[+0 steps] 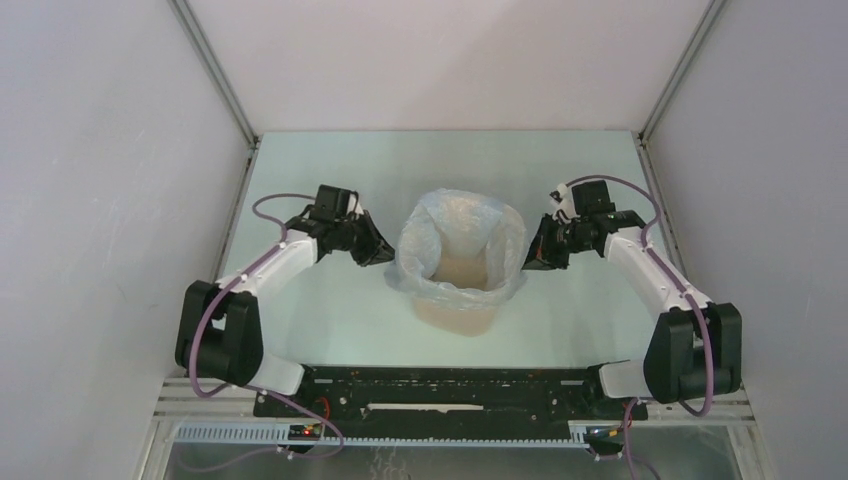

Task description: Put the trash bags into the trash bin

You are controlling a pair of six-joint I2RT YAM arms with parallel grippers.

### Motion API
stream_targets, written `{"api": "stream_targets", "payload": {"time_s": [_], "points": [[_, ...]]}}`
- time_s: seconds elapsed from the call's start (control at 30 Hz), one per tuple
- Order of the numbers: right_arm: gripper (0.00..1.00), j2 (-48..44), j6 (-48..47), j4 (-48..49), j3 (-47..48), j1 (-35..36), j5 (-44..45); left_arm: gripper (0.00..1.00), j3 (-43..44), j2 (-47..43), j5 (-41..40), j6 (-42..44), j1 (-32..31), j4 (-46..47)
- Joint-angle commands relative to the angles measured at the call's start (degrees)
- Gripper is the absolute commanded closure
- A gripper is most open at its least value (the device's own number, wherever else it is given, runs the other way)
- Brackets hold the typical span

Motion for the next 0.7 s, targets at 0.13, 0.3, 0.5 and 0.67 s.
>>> {"api": "stream_targets", "payload": {"time_s": [0.13, 0.3, 0.5, 0.67], "points": [[1.0, 0.5, -0.3, 4.0, -2.1, 0.5, 2.1, 1.0, -4.4, -0.5, 0.9, -0.1, -6.6, 3.6], [0.96, 1.4, 0.6, 6.7, -5.6, 2.8, 1.7, 1.0, -8.1, -2.4, -1.1, 0.2, -9.5, 3.7], [0.86, 4.2, -0.5, 6.0, -5.5, 2.8, 3.5, 1.0, -12.3, -2.7, -0.2, -2.1, -10.6, 7.1], [0.7, 4.9, -2.1, 3.2, 0.1, 2.7, 4.5, 1.0, -12.5, -3.4, -0.4, -3.2, -12.1, 8.0]]}}
